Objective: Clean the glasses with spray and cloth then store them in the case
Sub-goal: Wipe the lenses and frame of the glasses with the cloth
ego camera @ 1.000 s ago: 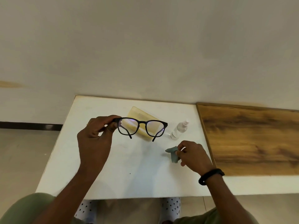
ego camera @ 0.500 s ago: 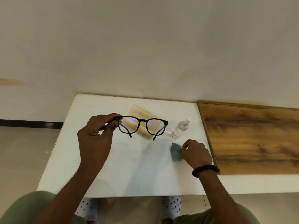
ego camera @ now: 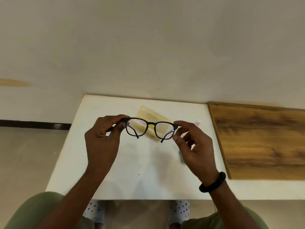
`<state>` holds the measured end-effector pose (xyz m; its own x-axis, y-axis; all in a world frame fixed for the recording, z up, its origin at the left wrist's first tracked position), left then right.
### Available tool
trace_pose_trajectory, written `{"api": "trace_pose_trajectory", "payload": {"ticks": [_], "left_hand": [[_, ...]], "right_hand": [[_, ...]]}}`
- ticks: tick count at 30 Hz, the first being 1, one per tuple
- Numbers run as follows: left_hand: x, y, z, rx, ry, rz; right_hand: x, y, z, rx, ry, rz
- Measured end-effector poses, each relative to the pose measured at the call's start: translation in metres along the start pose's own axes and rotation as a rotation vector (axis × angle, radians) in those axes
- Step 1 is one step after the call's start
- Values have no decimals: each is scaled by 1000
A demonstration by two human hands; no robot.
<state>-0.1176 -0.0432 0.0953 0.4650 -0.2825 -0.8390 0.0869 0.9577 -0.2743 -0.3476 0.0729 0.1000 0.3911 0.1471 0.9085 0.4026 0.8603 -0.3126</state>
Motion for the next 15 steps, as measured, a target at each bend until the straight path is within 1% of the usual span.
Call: {"api": "trace_pose_trajectory", "payload": {"ticks": [2, 6, 12, 15], "left_hand": [[1, 0, 0, -1, 2, 0], [-3, 0, -1, 8, -2, -23], [-3, 2, -10, 91, 74, 4], [0, 3, -14, 138, 176, 62]], "right_hand": [[3, -1, -4, -18, 5, 37], [5, -1, -1, -70, 93, 112], [4, -3, 10, -140, 100, 121], [4, -2, 13, -151, 105, 126]]}}
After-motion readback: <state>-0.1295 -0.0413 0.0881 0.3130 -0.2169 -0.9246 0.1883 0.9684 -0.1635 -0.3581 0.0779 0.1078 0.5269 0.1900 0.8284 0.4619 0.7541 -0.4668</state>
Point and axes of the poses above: each hand's wrist, its own y-axis away from the middle knuckle, its own z-axis out of the back of the hand, x = y × z, the point moved 8 cm from there along -y, towards the middle knuckle, and after that the axes turned 14 degrees about -y, right-handed, at the moved point
